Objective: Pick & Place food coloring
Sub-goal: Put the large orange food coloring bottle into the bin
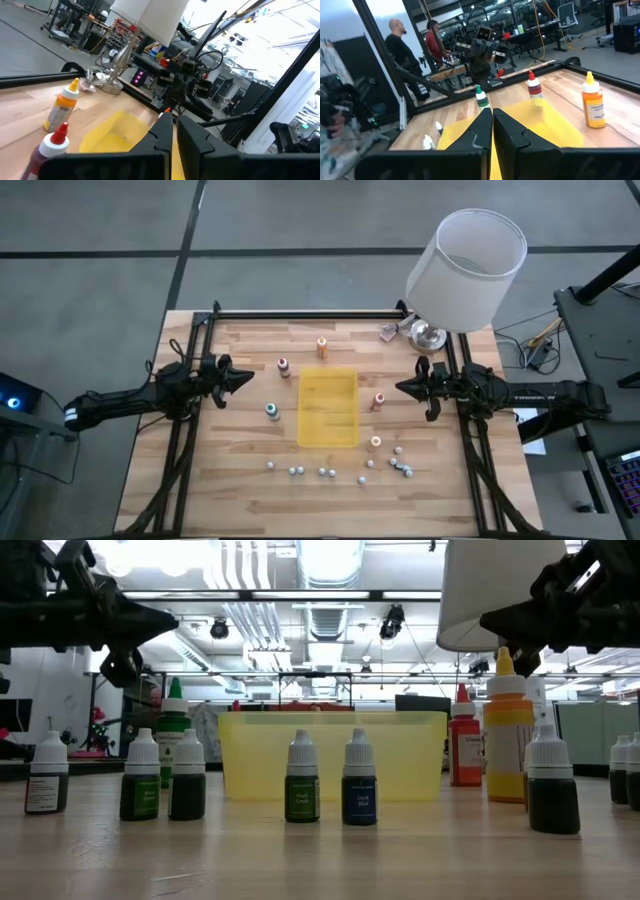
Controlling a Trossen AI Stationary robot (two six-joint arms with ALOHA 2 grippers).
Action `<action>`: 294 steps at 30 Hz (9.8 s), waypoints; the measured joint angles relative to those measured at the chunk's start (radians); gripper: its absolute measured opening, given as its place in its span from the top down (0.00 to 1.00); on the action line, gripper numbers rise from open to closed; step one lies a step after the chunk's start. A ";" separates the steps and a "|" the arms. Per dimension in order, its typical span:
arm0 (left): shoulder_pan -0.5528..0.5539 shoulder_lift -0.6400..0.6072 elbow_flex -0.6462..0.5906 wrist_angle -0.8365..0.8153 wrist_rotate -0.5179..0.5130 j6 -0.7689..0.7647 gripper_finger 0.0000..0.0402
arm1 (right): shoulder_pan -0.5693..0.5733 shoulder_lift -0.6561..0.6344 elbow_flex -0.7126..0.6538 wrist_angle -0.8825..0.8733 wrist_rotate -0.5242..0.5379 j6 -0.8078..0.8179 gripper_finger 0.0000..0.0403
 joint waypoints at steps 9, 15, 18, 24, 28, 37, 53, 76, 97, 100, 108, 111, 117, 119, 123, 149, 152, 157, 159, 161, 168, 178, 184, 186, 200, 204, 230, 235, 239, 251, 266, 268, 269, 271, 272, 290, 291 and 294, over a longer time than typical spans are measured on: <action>0.000 0.005 0.000 -0.071 0.000 0.041 1.00 | 0.000 0.000 0.000 0.007 0.000 -0.001 0.98; 0.000 0.006 0.000 -0.166 0.002 0.062 1.00 | 0.000 0.000 0.000 0.041 0.000 -0.001 0.98; 0.000 0.006 0.000 -0.189 0.002 0.061 1.00 | 0.000 0.000 0.000 0.094 0.003 0.007 0.98; 0.000 0.006 0.000 -0.191 0.002 0.064 1.00 | 0.000 0.000 0.000 0.234 0.028 0.031 0.98; 0.000 0.006 0.000 -0.205 0.003 0.057 1.00 | 0.000 0.000 0.030 0.261 0.029 0.030 0.98; 0.000 0.006 0.000 -0.236 0.002 0.065 1.00 | 0.000 0.072 0.226 0.179 0.028 -0.050 0.98; 0.000 0.006 0.000 -0.238 0.002 0.066 1.00 | 0.000 0.313 0.733 -0.432 0.027 -0.159 0.98; 0.000 0.006 0.000 -0.239 0.003 0.067 1.00 | 0.000 0.623 1.284 -0.963 0.026 -0.249 0.98; 0.000 0.005 0.000 -0.239 0.003 0.066 1.00 | 0.000 0.752 1.389 -1.123 0.024 -0.254 0.98; 0.000 0.005 0.000 -0.239 0.003 0.066 1.00 | 0.000 0.752 1.389 -1.126 0.024 -0.254 0.98; 0.000 0.005 0.000 -0.239 0.003 0.066 1.00 | 0.000 0.759 1.389 -1.180 0.017 -0.253 0.98; 0.000 0.005 0.000 -0.239 0.003 0.066 1.00 | 0.010 0.769 1.389 -1.231 0.018 -0.253 0.98; 0.000 0.005 0.000 -0.239 0.003 0.066 1.00 | 0.041 0.802 1.378 -1.291 0.018 -0.253 0.98; 0.000 0.005 0.000 -0.239 0.003 0.066 1.00 | 0.050 0.817 1.376 -1.294 0.018 -0.260 0.98; 0.000 0.005 0.000 -0.239 0.003 0.066 1.00 | 0.069 0.847 1.376 -1.294 0.020 -0.285 0.98; 0.000 0.006 -0.001 -0.236 0.003 0.066 1.00 | 0.080 0.966 1.449 -1.543 0.024 -0.267 0.98; 0.000 0.005 -0.001 -0.235 0.004 0.066 1.00 | 0.080 0.994 1.478 -1.588 0.024 -0.292 0.98; 0.000 0.005 -0.001 -0.235 0.004 0.066 1.00 | 0.080 1.023 1.490 -1.604 0.025 -0.348 0.98; 0.000 0.005 -0.001 -0.235 0.004 0.066 1.00 | 0.080 1.036 1.490 -1.613 0.025 -0.363 0.98; 0.000 0.005 -0.001 -0.234 0.004 0.066 1.00 | 0.080 1.051 1.490 -1.630 0.025 -0.369 0.98; 0.000 0.006 -0.001 -0.233 0.004 0.066 1.00 | 0.079 1.103 1.489 -1.696 0.026 -0.372 0.97; 0.000 0.006 -0.001 -0.233 0.004 0.066 1.00 | 0.078 1.135 1.489 -1.706 0.028 -0.365 0.76; 0.000 0.006 -0.001 -0.232 0.004 0.066 1.00 | 0.078 1.151 1.483 -1.718 0.029 -0.366 0.60; 0.000 0.005 -0.001 -0.232 0.004 0.066 1.00 | 0.078 1.156 1.471 -1.722 0.030 -0.373 0.56; 0.000 0.005 -0.001 -0.232 0.003 0.066 1.00 | 0.073 1.157 1.353 -1.680 0.082 -0.428 0.46; 0.000 0.006 -0.001 -0.232 0.003 0.066 1.00 | 0.071 1.157 1.310 -1.626 0.082 -0.434 0.46; 0.000 0.005 -0.001 -0.232 0.003 0.066 1.00 | 0.060 1.157 1.105 -1.430 0.089 -0.451 0.46; 0.000 0.006 -0.001 -0.232 0.003 0.066 1.00 | 0.058 1.157 1.124 -1.429 0.089 -0.452 0.48; 0.000 0.006 -0.001 -0.232 0.003 0.066 1.00 | 0.049 1.157 1.127 -1.429 0.089 -0.454 0.51; 0.000 0.006 -0.001 -0.232 0.003 0.066 1.00 | 0.050 1.157 1.112 -1.428 0.078 -0.451 0.66; 0.000 0.005 -0.001 -0.232 0.003 0.066 1.00 | 0.050 1.147 1.171 -1.468 0.077 -0.446 0.74; 0.000 0.005 -0.001 -0.232 0.003 0.066 1.00 | 0.049 1.146 1.214 -1.500 0.077 -0.443 0.74; 0.000 0.006 -0.001 -0.232 0.003 0.066 1.00 | 0.049 1.146 1.239 -1.517 0.077 -0.443 0.74; 0.000 0.005 -0.001 -0.232 0.003 0.066 1.00 | 0.049 1.146 1.290 -1.549 0.077 -0.443 0.74; 0.000 0.005 -0.001 -0.232 0.003 0.066 1.00 | 0.048 1.147 1.316 -1.566 0.077 -0.443 0.74; 0.000 0.006 -0.001 -0.232 0.003 0.066 1.00 | 0.042 1.289 1.642 -1.677 0.081 -0.434 0.73; 0.000 0.006 -0.001 -0.232 0.003 0.066 1.00 | 0.038 1.305 1.662 -1.680 0.081 -0.444 0.73; 0.000 0.006 -0.001 -0.232 0.003 0.066 1.00 | 0.026 1.349 1.714 -1.703 0.085 -0.455 0.73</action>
